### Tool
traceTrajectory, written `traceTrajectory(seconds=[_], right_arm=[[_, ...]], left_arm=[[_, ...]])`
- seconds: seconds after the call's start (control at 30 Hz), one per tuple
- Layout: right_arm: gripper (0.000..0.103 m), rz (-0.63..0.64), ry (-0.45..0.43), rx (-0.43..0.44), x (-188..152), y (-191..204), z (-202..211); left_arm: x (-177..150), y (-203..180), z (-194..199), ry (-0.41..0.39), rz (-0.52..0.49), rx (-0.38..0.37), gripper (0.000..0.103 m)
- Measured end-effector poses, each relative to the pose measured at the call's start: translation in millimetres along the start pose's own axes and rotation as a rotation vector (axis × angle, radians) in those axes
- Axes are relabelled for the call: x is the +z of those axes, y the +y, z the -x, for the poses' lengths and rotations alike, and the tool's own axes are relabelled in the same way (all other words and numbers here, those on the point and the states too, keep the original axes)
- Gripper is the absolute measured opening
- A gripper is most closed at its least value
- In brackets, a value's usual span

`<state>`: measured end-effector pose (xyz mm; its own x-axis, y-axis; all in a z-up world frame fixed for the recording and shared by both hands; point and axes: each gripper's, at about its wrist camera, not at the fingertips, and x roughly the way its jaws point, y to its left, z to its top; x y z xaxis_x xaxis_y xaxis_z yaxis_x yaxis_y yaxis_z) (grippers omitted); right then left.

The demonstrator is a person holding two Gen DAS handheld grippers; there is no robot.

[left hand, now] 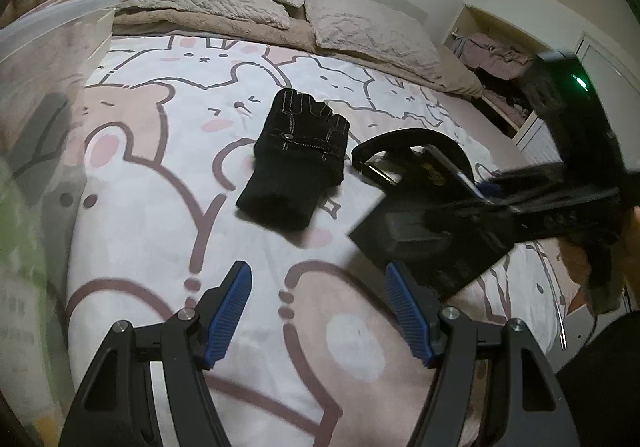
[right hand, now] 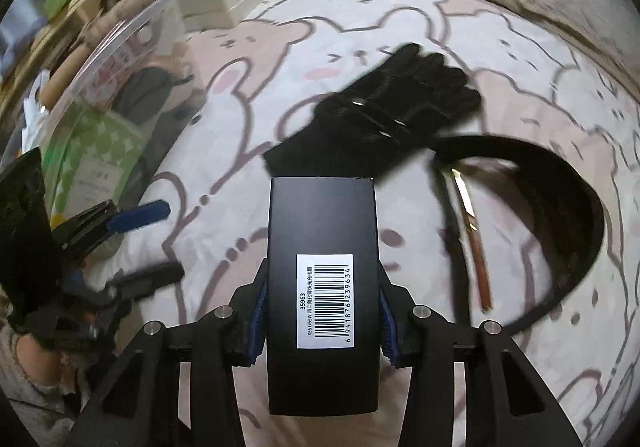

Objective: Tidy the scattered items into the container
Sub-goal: 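Grasp the black glove with the left tool while the right tool holds the box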

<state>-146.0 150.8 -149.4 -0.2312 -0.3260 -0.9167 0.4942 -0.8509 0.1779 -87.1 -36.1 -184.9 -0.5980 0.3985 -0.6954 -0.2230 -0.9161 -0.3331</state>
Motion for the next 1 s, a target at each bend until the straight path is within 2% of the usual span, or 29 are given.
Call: traceTrajectory(seconds=[0.17,0.23,0.37,0.4,0.43,0.5,0.67,0.83,1.0], right_arm=[[0.046,-0.041,0.005,-0.003,-19.5,-22.4,6.5],[0.046,-0.066,0.002,0.011,-25.6,-31.7,7.8],[0.046,-0.110,-0.008,0.029,-32.2,-47.5,7.8],[0.046,-0.113,-0.015,0.029,-34.0,-49.6,8.4],[0.046,-0.110,-0.025,0.027,-35.6,-50.8,9.0],[0.046,-0.097,-0.036,0.022,-37.9,-51.5,8.7],[0.046,-0.091,-0.024,0.030,-43.8,-54.1,3.1],[0.045,-0.124,-0.033,0.056,-44.6,-61.8,2.0],[0.045,-0.108,-0.034,0.055,-43.6,-60.5,-0.8]], left_arm=[[22.7,-7.5,-27.3,0.015,-0.029,0.043,0.072],[32.2,-10.9,-41.2,0.028,-0.043,0.057,0.078],[48.8,-17.1,-64.8,0.044,-0.082,0.097,0.079],[52.3,-17.9,-69.2,0.048,-0.088,0.104,0.082],[57.4,-18.8,-76.1,0.056,-0.095,0.116,0.091],[65.0,-20.1,-86.9,0.069,-0.110,0.125,0.100],[85.3,-23.8,-116.4,0.111,-0.166,0.171,0.101],[99.8,-27.6,-154.1,0.211,-0.233,0.205,0.103],[108.5,-31.4,-180.3,0.274,-0.303,0.249,0.103]])
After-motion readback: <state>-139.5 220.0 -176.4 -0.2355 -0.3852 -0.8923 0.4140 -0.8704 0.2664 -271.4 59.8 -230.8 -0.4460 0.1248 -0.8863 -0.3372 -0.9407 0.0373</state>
